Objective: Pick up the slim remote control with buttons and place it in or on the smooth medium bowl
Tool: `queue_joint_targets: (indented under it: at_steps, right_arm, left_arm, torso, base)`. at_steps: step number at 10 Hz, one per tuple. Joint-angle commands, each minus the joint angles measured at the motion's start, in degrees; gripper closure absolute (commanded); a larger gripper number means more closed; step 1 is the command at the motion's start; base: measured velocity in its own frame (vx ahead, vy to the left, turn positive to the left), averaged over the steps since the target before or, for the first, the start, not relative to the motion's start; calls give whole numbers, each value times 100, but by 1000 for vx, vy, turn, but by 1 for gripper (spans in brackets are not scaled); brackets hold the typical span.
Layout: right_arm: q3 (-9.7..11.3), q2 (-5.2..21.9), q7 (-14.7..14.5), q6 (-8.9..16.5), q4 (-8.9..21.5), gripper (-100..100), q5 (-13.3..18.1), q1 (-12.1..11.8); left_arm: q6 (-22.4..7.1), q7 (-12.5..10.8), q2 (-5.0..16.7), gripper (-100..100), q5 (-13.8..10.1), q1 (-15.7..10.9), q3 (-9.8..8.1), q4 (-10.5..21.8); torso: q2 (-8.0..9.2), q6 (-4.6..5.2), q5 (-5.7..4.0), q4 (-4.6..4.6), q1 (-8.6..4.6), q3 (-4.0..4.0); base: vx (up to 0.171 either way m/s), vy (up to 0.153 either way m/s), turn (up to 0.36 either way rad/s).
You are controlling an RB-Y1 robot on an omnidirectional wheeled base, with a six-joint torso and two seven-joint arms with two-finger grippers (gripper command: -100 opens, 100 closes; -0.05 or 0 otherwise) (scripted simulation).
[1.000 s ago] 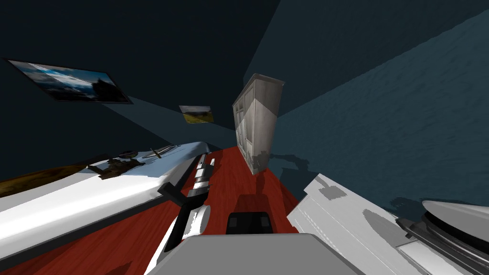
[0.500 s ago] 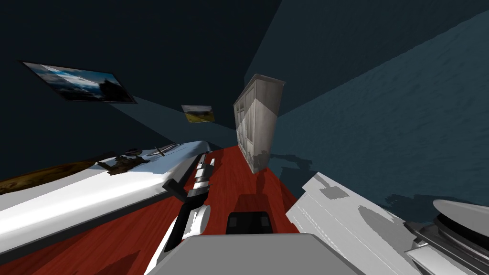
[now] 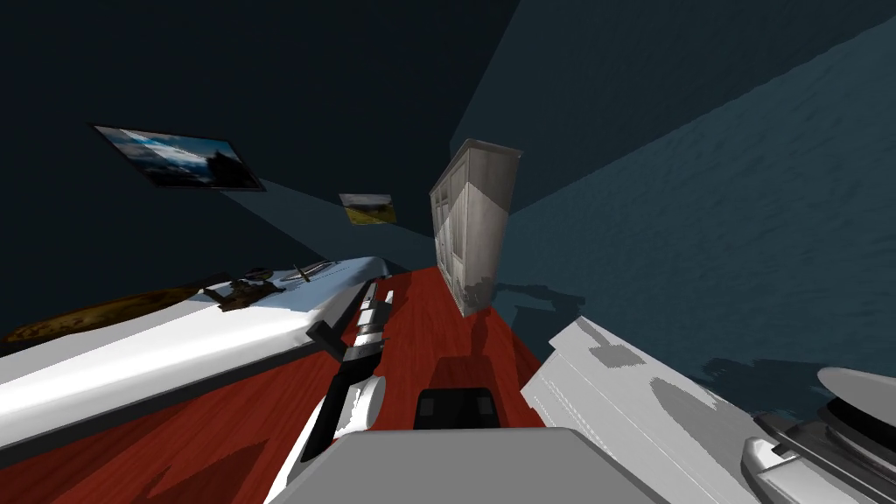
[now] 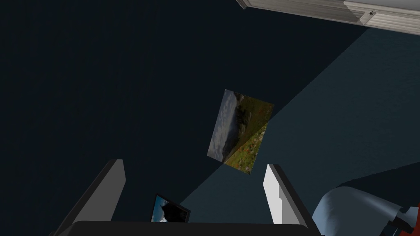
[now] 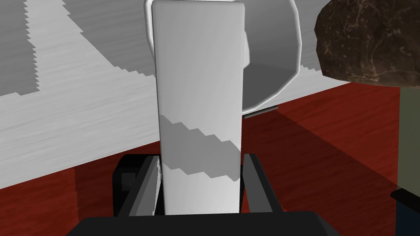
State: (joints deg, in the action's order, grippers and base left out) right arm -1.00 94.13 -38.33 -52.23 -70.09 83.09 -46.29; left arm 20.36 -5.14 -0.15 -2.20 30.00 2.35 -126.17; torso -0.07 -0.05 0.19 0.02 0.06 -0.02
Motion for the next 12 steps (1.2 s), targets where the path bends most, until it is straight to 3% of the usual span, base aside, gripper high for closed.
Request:
queue_joint_targets:
  at_steps: [1, 12]
  right_arm:
    - [38, -58, -286, -110, 194, 100, -237, 76]
    - [199, -360, -1918, -536, 964, 100, -1215, 339]
  left_arm:
    - [0, 0, 0, 0, 0, 0, 0, 0]
    - [0, 0, 0, 0, 0, 0, 0, 0]
  torso:
    - [0, 0, 0, 0, 0, 0]
    - [5, -3, 6, 5, -2, 5]
  base:
    - [-61, -79, 98]
    - [-57, -72, 68]
